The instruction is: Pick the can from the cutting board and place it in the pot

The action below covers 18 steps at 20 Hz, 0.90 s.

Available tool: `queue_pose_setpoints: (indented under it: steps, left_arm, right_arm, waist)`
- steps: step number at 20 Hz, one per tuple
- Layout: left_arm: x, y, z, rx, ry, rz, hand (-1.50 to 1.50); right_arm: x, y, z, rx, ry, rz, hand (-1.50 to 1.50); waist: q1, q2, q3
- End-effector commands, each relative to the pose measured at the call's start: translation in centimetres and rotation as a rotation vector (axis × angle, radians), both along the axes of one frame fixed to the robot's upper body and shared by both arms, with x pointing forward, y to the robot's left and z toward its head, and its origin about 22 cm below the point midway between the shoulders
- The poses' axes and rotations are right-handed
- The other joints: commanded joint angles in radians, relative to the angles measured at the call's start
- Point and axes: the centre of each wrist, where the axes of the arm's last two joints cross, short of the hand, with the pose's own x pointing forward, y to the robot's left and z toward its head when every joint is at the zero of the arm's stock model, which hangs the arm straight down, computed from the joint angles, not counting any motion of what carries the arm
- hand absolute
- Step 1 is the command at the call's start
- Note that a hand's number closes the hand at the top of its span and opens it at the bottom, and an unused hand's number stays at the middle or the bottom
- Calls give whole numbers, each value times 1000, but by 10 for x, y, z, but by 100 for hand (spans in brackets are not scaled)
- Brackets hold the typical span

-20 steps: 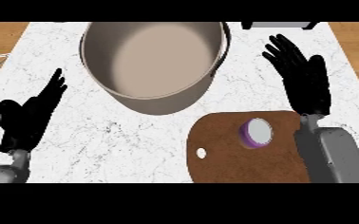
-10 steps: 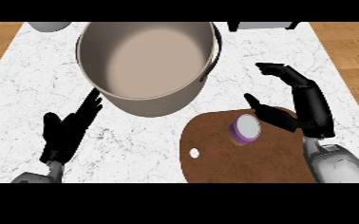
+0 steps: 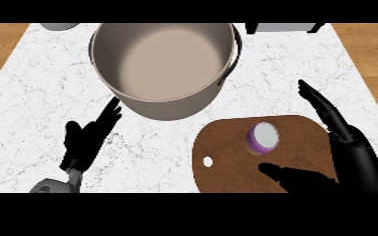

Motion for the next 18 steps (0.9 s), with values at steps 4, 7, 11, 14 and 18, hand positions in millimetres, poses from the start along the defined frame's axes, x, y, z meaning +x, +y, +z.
queue_pose_setpoints:
  steps: [4, 7, 11, 14, 18]
  left_arm:
    - [1, -13, -12, -4, -7, -33, 0]
    - [2, -20, -6, -14, -2, -28, 0]
    - [13, -13, -6, -6, -3, -48, 0]
    - [3, -26, -5, -19, -10, -59, 0]
    - [10, -35, 0, -2, -3, -26, 0]
  right_arm:
    - [-6, 14, 41, -80, 268, -38, -150]
    - [-8, 21, 58, -60, 371, -15, -150]
    - [21, 29, 40, -104, 526, 18, -150]
    - [23, 21, 20, -194, 671, 117, -150]
    - [36, 1, -16, -282, 739, 124, -150]
  waist:
    - [29, 5, -1]
    - [30, 4, 0]
    - [33, 7, 0]
    - [38, 5, 1]
    - [31, 6, 2]
